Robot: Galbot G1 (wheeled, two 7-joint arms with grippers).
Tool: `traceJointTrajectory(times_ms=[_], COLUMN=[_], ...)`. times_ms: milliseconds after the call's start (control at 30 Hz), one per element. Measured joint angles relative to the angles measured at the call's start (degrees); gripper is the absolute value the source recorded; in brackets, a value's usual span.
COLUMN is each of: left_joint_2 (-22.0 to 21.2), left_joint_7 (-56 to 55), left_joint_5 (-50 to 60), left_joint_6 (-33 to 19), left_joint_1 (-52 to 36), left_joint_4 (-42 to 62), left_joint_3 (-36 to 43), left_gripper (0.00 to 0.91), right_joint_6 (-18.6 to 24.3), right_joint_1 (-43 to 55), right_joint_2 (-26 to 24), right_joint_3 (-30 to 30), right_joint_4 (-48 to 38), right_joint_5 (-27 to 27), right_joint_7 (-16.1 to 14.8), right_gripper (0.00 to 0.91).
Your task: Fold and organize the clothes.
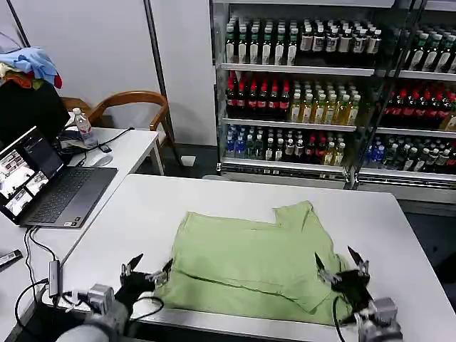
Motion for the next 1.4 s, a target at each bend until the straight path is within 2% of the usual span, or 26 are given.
traceJointTrajectory(times_ms=[167,433,667,933,1400], left_joint_2=[0.0,-0.2,-0.8,-1.9,-4.0], left_joint_7=[1.7,4.3,6.1,8.1,10.5], left_joint_5=[-1.1,-3.1,-3.7,-3.8,-3.7], left_joint_6=[0.0,0.0,-0.5,-1.2,-2.2], left_joint_1=[-6.9,-16.6,-23.7,-29.9,-36.7], left_joint_4=[5.0,13.4,20.3,27.5,34.4], left_joint_3=[2.0,5.3,9.2,13.1,17.9], left_gripper=[0.907,0.907,0.907,0.907,0.907], right_joint_6=[-3.5,-5.7,-5.9,-4.3,-3.4], right_joint_1=[10.1,23.6,31.7,37.9,45.5], right_joint_2=[0.4,1.9,4.6,7.7,10.5], right_joint_3=[-4.0,-9.0,-12.5,-13.8,-15.9], right_joint_4=[-6.7,-18.3,-27.6,-37.0,-48.6], right_joint_5=[1.6,4.1,5.7,8.0,8.9], right_joint_7=[-0.4,-1.1,-1.5,-1.9,-2.2], right_gripper=[0.907,0.907,0.907,0.907,0.907])
